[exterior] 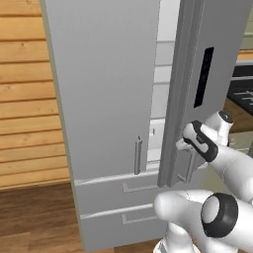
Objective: Take the strawberry from the fridge and place it on top of the pancake, located on the dining counter.
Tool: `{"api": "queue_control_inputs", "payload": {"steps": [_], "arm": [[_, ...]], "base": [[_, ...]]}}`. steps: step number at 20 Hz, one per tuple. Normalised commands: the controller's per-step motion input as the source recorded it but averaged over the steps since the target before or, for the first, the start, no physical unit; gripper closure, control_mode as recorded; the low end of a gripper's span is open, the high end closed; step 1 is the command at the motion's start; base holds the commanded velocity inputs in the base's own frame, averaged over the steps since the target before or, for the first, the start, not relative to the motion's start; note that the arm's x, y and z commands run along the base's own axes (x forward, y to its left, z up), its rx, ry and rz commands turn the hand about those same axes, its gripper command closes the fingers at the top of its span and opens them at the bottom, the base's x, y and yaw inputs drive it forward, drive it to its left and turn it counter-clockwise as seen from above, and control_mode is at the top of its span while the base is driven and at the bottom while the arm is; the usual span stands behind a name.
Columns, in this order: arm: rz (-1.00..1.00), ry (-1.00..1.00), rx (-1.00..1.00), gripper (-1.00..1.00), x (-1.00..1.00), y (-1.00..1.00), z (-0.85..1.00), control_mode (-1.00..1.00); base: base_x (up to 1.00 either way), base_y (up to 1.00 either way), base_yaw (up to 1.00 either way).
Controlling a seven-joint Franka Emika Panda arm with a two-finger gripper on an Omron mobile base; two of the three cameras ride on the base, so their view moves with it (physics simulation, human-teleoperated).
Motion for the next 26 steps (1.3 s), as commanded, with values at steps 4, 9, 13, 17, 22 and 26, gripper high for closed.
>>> {"api": "queue_control_inputs", "payload": {"steps": [4, 9, 13, 17, 22, 26], "arm": [[0.09, -0.15, 0.00, -1.00, -0.66, -0.25, 0.78, -1.00], [0.01, -0.03, -0.10, -1.00, -0.57, 0.08, 0.99, -1.00], [0.00, -0.03, -0.42, -1.00, -0.69, 0.88, 1.00, -1.00], [-0.02, -0.03, -0.50, -1.00, -0.50, 1.00, 1.00, -1.00], [-0.03, 0.01, -0.67, -1.00, -0.13, 1.00, 0.71, -1.00], [0.00, 0.19, -0.52, -1.00, 0.63, 0.71, 0.46, -1.00]], "base": [[0.00, 0.00, 0.00], [0.00, 0.00, 0.00], [0.00, 0.00, 0.00], [0.00, 0.00, 0.00], [0.00, 0.00, 0.00], [0.00, 0.00, 0.00]]}}
